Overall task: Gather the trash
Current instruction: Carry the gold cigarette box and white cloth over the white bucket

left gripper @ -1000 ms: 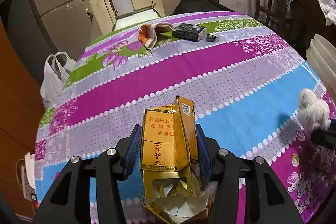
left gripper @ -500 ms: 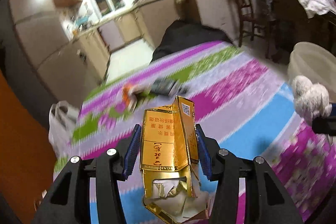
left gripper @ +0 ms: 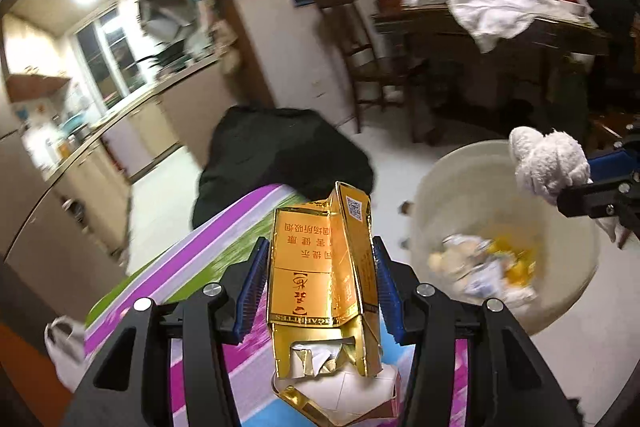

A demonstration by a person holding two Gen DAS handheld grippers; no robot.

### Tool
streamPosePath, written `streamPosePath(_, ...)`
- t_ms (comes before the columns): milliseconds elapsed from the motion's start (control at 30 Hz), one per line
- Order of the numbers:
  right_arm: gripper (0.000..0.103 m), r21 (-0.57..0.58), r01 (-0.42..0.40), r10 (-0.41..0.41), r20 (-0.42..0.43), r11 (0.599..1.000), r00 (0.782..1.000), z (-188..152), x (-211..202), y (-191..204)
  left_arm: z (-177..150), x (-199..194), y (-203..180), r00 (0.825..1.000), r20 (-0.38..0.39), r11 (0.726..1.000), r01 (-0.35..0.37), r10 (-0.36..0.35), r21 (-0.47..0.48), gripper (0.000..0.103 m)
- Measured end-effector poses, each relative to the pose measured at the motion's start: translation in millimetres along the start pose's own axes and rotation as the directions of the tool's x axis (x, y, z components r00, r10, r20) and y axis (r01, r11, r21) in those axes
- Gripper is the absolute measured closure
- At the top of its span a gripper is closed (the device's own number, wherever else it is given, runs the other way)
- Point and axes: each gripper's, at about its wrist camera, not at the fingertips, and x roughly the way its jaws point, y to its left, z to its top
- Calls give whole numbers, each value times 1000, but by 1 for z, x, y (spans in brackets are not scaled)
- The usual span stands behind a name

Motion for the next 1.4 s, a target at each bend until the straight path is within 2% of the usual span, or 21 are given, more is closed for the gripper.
streamPosePath(133,80,60,55,-54,-23,997,998,2,-6,-43,29,13,-42,999,12,997,41,-42,65,52)
streamPosePath(300,80,91,96,-91,-53,991,994,1,-6,-73,53,39,-77,997,-6,991,79,-79,109,52)
streamPosePath(700,80,102,133,-119,-138,986,983,-2,7,-94,87,86,-133,991,-56,973,130,-121,193,52)
streamPosePath(933,80,89,154,-136,-183,984,974,1,21,-98,86,108,-147,988,-92,961,142,-124,237,52)
streamPosePath(1400,79,63,146,-127,-241,987,962,3,41,-95,63,129,-142,976,-157,944,187,-148,272,52)
